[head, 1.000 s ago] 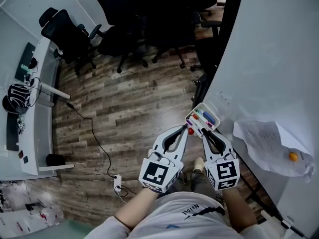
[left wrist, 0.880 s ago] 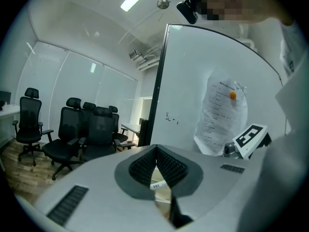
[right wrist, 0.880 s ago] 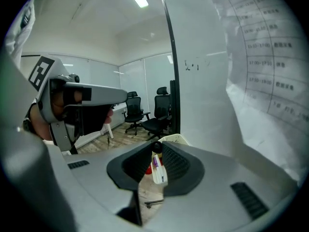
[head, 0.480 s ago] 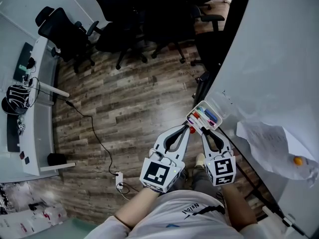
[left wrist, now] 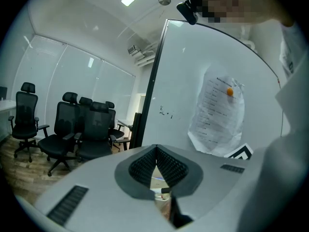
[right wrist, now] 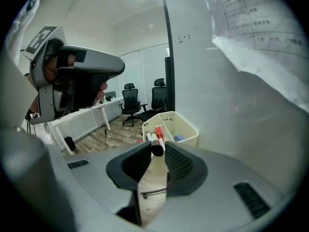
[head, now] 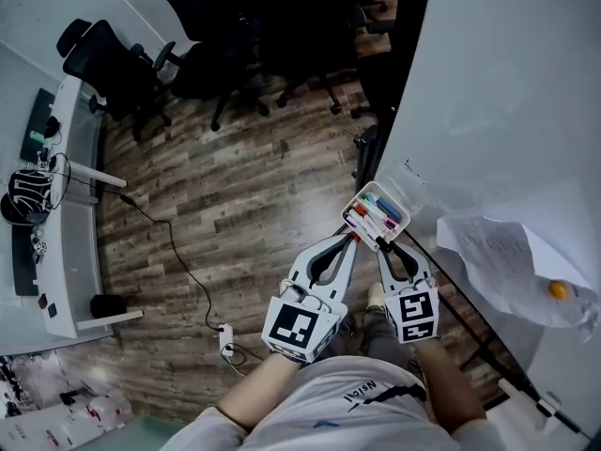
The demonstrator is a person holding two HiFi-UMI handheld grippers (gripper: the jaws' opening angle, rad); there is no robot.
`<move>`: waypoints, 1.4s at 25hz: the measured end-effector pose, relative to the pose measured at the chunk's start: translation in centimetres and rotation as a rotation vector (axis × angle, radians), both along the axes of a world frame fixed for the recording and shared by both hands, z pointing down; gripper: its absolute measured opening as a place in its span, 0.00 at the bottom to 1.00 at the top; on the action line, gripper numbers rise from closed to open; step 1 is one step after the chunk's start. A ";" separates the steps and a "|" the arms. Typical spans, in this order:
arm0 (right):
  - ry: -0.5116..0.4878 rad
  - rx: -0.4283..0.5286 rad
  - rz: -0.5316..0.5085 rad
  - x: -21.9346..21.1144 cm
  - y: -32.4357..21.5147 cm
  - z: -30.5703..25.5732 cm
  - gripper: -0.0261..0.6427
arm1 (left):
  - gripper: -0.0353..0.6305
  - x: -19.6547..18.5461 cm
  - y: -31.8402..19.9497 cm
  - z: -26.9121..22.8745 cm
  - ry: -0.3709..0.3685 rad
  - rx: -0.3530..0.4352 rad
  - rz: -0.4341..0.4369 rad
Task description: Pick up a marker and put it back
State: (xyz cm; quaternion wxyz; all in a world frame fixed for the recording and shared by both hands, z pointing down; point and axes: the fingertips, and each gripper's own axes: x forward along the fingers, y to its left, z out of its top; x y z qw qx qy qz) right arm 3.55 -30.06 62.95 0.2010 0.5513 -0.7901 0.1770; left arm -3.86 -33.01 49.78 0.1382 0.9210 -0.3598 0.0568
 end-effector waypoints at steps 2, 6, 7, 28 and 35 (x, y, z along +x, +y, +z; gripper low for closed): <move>-0.009 -0.006 0.000 0.1 0.2 0.0 0.18 | 0.07 0.3 0.2 -0.2 0.001 0.010 0.008; -0.012 0.014 0.004 0.5 0.7 -1.0 0.19 | 0.07 0.8 0.9 -0.1 -0.004 0.010 0.014; -0.011 0.024 0.005 0.6 0.8 -1.4 0.19 | 0.07 1.0 1.0 -0.1 -0.007 0.013 0.017; -0.142 0.260 -0.099 -1.0 0.8 -15.7 0.10 | 0.07 2.2 3.1 -4.8 0.000 0.103 0.000; -0.162 0.328 -0.142 -1.8 0.5 -19.9 0.08 | 0.07 1.6 3.1 -7.7 0.028 0.118 -0.016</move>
